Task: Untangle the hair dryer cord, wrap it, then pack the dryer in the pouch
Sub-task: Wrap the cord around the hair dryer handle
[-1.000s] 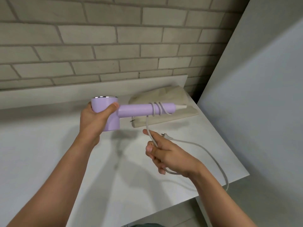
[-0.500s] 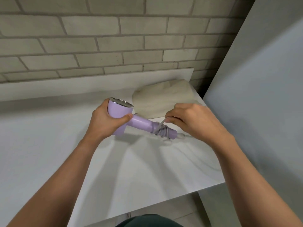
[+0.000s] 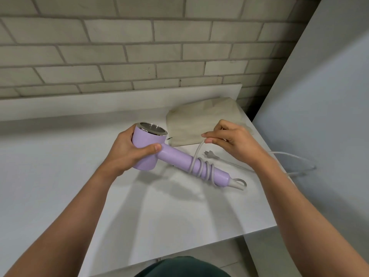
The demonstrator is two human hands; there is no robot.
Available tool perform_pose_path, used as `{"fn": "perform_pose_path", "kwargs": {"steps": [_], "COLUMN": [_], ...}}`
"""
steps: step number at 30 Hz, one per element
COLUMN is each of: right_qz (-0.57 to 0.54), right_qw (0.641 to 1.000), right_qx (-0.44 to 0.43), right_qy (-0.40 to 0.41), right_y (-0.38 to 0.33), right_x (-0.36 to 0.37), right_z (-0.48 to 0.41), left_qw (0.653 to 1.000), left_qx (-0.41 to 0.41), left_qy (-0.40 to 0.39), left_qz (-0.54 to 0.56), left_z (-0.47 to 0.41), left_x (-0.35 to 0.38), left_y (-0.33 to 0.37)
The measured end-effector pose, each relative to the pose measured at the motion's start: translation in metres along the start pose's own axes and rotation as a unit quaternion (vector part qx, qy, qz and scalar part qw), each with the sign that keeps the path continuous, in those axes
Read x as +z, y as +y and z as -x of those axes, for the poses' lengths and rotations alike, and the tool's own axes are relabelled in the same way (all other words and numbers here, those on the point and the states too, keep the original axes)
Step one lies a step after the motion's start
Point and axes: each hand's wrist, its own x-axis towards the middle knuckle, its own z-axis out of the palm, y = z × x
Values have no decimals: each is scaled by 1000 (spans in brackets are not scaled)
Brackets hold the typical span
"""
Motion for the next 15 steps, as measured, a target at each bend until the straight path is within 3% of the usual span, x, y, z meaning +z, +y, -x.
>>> {"fn": "perform_pose_path", "kwargs": {"steps": [4, 8, 12, 15], "right_qz": [-50, -49, -74, -97], "right_qw": [999, 998, 985, 980], "right_qx": [6, 25, 144, 158], "right_qy": [11, -41, -64, -80], "right_y": [3, 1, -6, -12], "right_x": [16, 29, 41, 57], "right_z": [9, 16, 32, 49], "left_qw": [997, 991, 987, 987], "left_qx": [-16, -29, -38, -46], "left_qy": [-7, -2, 22, 43], "left_qz": [74, 128, 152, 149], "left_z": [2, -1, -4, -7], "left_x": [2, 9, 12, 11], "left_y": [2, 6, 10, 10]}}
